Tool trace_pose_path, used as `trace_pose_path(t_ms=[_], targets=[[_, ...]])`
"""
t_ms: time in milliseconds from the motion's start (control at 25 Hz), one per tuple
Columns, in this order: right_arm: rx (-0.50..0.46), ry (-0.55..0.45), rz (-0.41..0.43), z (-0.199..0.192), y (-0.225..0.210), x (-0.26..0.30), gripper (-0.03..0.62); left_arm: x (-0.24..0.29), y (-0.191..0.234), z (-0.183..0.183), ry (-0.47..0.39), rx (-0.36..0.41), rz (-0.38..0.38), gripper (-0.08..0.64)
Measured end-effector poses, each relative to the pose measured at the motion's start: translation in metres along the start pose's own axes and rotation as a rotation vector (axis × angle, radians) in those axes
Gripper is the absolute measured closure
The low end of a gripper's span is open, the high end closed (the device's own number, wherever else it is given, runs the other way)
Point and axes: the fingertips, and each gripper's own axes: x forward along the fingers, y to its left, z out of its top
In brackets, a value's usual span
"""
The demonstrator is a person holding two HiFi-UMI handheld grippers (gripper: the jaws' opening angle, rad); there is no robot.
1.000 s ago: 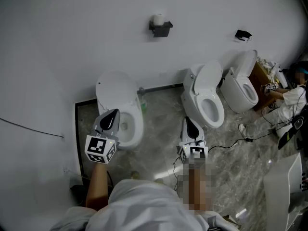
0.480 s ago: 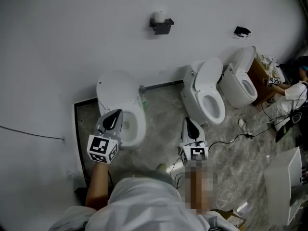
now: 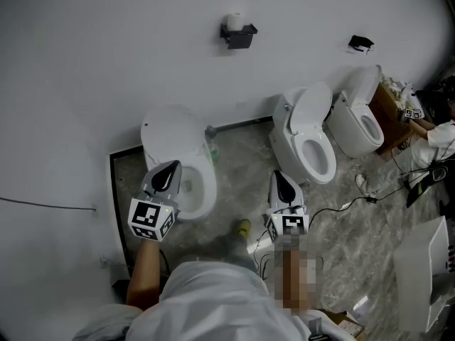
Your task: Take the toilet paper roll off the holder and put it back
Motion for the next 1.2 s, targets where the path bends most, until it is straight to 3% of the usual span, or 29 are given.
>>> trace_pose_path(t_ms=[400, 880, 1200], targets=[[0.024, 0.021, 0.019, -0.007, -0.054, 0.06, 0.591, 0.078, 0.003, -0.001, 0.022, 0.006, 0.011, 0.56], [0.052, 0.011, 0.021, -0.025, -0.153, 0.136, 0.591, 0.199, -0.009, -0.006, 0.053, 0.008, 0.015, 0.56], [0.048, -0.007, 0.076, -0.02, -0.204, 0.191, 0.591, 0.267, -0.003, 0.009, 0.049, 0.013, 0.07, 0.56]])
